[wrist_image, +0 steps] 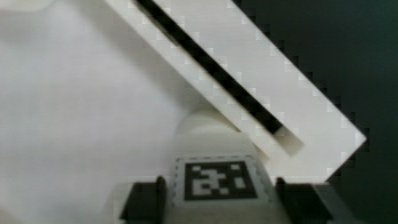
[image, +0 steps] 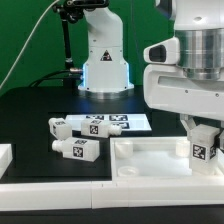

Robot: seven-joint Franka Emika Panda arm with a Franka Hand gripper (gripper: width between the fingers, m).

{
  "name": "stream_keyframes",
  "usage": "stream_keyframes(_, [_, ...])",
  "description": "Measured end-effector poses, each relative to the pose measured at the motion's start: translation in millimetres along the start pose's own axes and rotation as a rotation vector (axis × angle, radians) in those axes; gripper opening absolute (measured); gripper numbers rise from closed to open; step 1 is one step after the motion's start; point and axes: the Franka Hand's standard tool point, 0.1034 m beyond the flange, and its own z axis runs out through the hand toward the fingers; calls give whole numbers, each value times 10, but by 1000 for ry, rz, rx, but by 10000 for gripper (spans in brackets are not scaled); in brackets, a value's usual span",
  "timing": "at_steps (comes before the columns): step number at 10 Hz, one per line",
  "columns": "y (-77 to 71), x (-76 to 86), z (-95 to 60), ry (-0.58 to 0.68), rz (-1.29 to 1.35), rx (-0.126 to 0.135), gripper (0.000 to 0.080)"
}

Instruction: Assemble one leg

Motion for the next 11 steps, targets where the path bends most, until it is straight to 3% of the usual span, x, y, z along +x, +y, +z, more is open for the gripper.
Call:
stream_keyframes(4, [-89, -17, -3, -89, 599, 57, 284])
stream_keyframes(6, [-90, -16, -2, -89, 644, 55, 284])
stream_keyframes(8, [-86, -15, 2, -88, 612, 55, 532])
stream_keyframes(9, [-67, -5, 14, -84, 464, 58, 613])
stream_keyframes(11, [-65, -61, 6, -56, 39, 38, 642])
